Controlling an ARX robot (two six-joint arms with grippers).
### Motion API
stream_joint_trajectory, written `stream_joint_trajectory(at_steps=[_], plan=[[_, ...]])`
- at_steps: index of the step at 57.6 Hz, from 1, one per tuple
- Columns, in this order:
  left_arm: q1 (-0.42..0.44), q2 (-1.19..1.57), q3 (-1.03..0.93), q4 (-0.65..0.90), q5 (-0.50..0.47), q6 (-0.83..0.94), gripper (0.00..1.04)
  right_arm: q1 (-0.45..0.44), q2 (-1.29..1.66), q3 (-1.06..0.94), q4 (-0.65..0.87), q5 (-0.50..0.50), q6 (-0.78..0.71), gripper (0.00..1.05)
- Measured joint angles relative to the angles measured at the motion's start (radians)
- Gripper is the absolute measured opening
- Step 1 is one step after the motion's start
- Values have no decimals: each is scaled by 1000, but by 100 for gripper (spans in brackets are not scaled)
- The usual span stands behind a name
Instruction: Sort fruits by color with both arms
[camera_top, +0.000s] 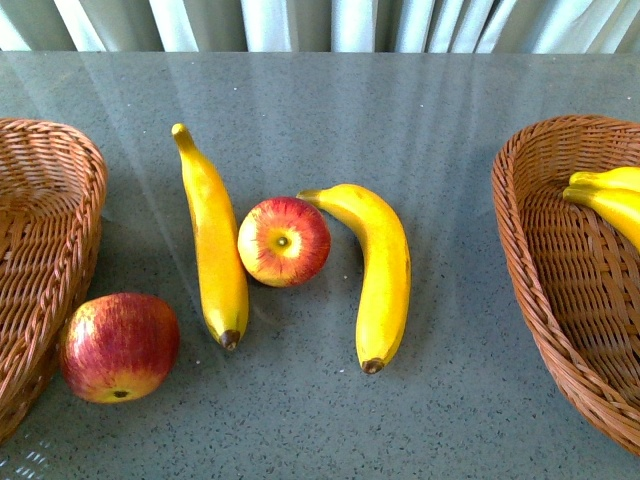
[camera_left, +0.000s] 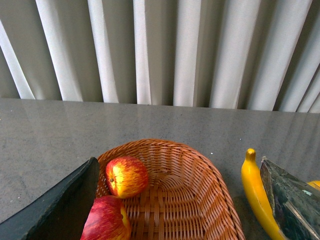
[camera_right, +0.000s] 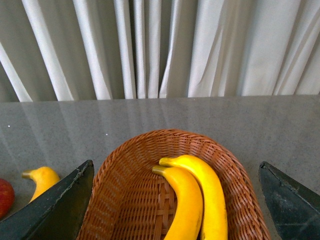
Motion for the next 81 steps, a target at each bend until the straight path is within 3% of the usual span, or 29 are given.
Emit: stream_joint_trajectory(at_steps=[15,17,19,21,24,32,37,41,51,62,81], plan=[[1,2,0,-2,5,2,96,0,0,0,0,0,0,96],[14,51,45,-132,111,20,96,0,0,0,0,2,0,96],[-19,148,110,-260,135,28,96,0,0,0,0,1,0,96],[-92,227,141,-291,94,38,96,0,0,0,0,0,0,96],[-198,316,169,-242,17,44,96,0,0,0,0,1,0,96],[-373,480,233,-89,-130,83,96,0,0,0,0,1,0,96],[-496,620,285,23,-166,161,96,0,0,0,0,0,0,96],[-545,697,309,64,-144,229,96,0,0,0,0,1,0,96],[-564,829,351,129,-67,353,96,0,0,0,0,1,0,96],[-510,1026,417,154,106,576,96,0,0,0,0,1,0,96],[-473,1184,507,27,171,955,96,0,0,0,0,0,0,96]])
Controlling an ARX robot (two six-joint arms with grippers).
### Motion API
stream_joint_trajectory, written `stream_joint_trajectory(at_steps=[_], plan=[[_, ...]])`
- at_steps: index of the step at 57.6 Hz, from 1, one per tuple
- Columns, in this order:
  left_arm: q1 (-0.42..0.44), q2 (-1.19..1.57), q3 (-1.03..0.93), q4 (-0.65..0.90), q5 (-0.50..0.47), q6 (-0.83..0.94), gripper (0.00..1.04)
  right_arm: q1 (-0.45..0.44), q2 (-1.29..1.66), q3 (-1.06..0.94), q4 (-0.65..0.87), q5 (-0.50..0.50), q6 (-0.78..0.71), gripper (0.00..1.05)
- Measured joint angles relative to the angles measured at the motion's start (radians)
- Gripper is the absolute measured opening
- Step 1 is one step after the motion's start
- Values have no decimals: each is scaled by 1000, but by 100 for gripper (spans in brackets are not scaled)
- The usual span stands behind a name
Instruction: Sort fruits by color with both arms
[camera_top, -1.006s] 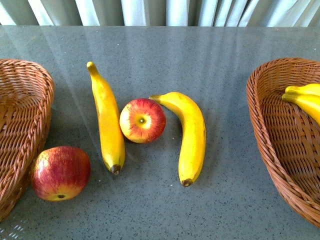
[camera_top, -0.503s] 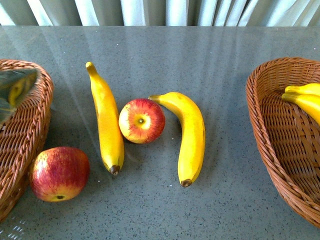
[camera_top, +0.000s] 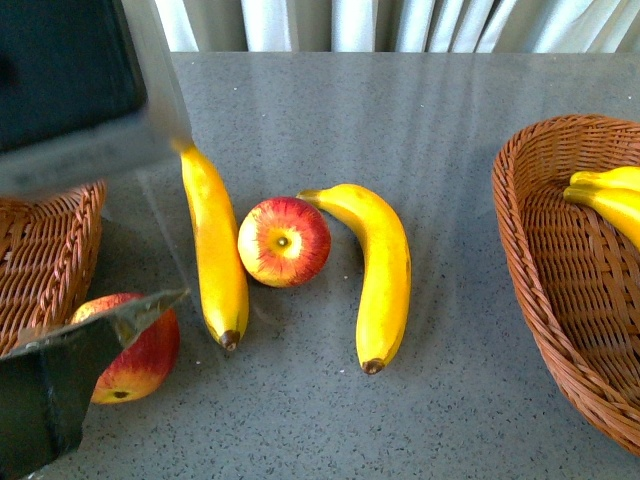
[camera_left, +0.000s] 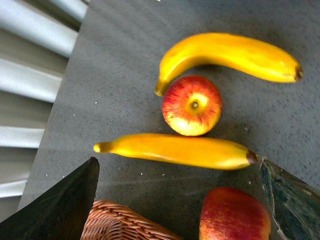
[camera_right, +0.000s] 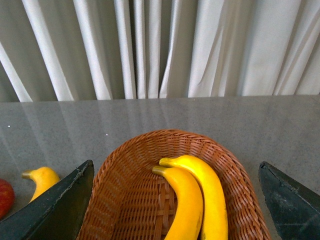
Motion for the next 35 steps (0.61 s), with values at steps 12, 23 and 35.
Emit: stream_joint_trajectory(at_steps=[12,23,35], plan=[[27,93,34,-83,-9,238,96,0,0,0,0,0,0,96],[47,162,62,-101,-23,346,96,0,0,0,0,0,0,96],[63,225,82,-132,-45,404,96,0,0,0,0,0,0,96]])
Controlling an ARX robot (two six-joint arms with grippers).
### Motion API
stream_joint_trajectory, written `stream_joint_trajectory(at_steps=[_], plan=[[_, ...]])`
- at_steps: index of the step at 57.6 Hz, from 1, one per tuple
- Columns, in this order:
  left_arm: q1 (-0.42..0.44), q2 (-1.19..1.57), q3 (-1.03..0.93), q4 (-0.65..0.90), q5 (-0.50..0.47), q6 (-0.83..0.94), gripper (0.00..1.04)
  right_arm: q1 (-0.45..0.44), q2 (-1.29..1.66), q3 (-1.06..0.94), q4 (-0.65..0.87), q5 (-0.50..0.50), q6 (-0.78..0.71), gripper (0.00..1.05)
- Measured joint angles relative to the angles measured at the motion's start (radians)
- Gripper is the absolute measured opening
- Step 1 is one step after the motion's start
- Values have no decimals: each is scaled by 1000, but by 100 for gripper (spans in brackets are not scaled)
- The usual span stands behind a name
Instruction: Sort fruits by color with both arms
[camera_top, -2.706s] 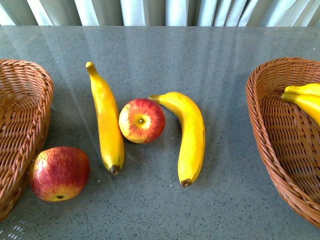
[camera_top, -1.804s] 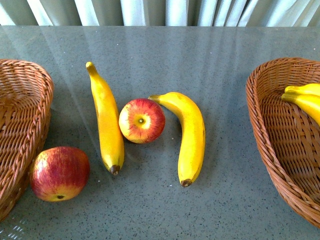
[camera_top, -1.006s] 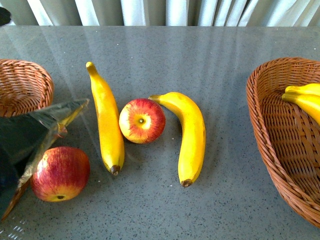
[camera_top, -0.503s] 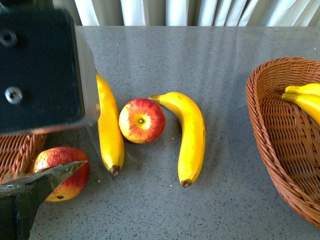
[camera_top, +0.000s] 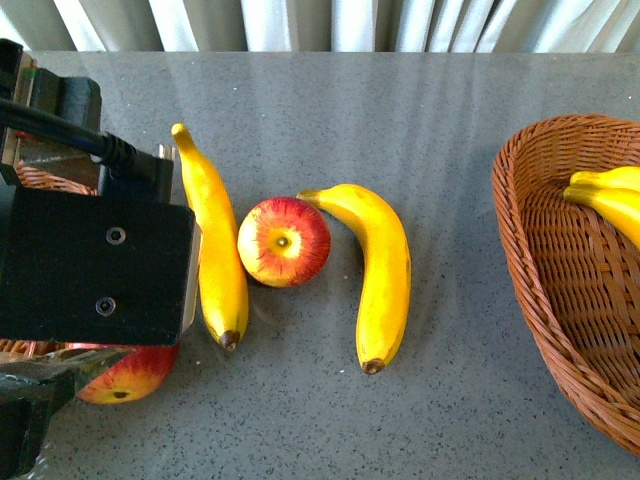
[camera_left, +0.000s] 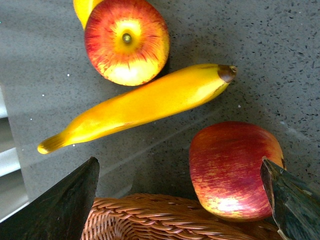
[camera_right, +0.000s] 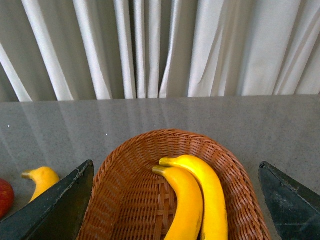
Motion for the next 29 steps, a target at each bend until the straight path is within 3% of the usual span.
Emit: stream_joint_trajectory(at_steps=[29], plan=[[-12,103,16,-32,-49,22,96,0,0,0,0,0,0,96]])
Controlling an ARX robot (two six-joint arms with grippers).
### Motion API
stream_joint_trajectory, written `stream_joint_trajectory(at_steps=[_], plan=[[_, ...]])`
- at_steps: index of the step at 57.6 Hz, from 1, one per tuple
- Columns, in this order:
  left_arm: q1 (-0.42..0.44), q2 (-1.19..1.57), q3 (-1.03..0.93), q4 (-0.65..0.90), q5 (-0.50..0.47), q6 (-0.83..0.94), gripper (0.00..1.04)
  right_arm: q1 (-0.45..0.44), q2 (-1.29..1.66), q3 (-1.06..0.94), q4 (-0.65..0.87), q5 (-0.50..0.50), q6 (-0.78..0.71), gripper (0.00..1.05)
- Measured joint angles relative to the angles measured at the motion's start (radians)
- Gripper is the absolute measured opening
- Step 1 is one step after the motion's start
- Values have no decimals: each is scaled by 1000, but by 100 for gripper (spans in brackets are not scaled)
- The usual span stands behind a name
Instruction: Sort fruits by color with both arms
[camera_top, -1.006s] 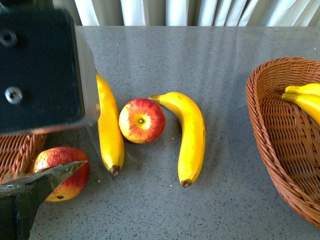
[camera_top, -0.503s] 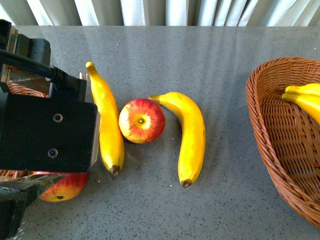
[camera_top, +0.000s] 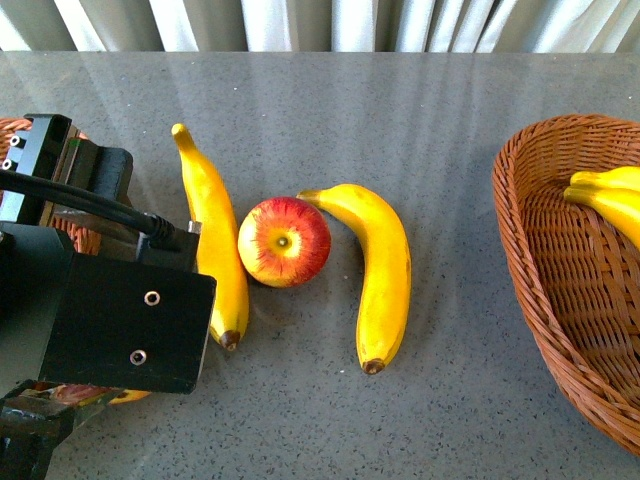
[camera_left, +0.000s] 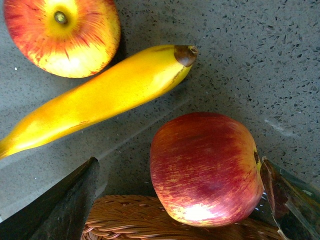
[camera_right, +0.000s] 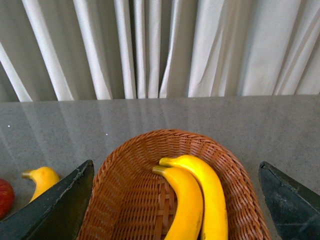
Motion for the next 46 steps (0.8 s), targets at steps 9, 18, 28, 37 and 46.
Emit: stream_joint_trajectory(at_steps=[9,18,28,37,46], plan=[[0,19,3,-9,-4,2,96,0,0,0,0,0,0,96],[-2,32,9,-20,-21,16,96,0,0,0,0,0,0,96],[-3,55,13,-20,-26,18,96,0,0,0,0,0,0,96],[-3,79,23,-15,-34,13,96,0,0,0,0,0,0,96],[-2,92,29,-14,-39,1,96,0,0,0,0,0,0,96]])
